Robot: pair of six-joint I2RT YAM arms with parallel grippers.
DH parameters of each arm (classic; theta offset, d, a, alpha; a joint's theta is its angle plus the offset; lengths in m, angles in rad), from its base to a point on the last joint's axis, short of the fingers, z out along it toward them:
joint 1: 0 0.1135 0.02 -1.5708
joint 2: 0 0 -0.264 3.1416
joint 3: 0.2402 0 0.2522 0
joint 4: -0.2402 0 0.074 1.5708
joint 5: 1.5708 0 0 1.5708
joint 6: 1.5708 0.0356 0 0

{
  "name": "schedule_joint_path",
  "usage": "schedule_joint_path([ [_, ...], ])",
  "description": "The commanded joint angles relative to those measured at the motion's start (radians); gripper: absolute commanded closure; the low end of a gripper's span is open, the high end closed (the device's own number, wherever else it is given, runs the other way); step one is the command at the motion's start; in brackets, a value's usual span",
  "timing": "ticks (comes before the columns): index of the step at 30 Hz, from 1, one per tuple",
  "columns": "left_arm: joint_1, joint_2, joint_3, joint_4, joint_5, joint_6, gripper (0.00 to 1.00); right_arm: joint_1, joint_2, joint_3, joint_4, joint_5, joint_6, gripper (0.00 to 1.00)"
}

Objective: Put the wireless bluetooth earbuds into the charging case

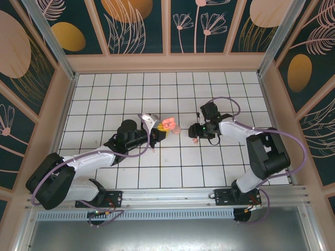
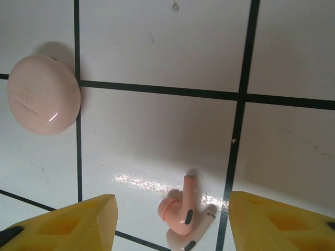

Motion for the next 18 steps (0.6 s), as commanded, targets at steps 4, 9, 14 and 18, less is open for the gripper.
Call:
schedule_joint_path([
  [4,-0.007,0.002,-0.001,0.002,-0.009,0.000,0.93,-0.003,0.046,0.030,0.006,-0.068,0.002,0.47],
  [9,-0.007,-0.001,-0.001,-0.011,-0.010,0.006,0.92,0.004,0.054,0.013,0.006,-0.099,0.004,0.48],
  [14,-0.007,-0.006,0.000,-0.016,-0.011,0.008,0.93,0.016,0.054,0.007,-0.011,-0.134,0.007,0.53],
  [18,-0.007,-0.011,-0.004,-0.022,-0.013,0.009,0.92,0.033,0.048,0.011,-0.048,-0.140,0.016,0.54],
])
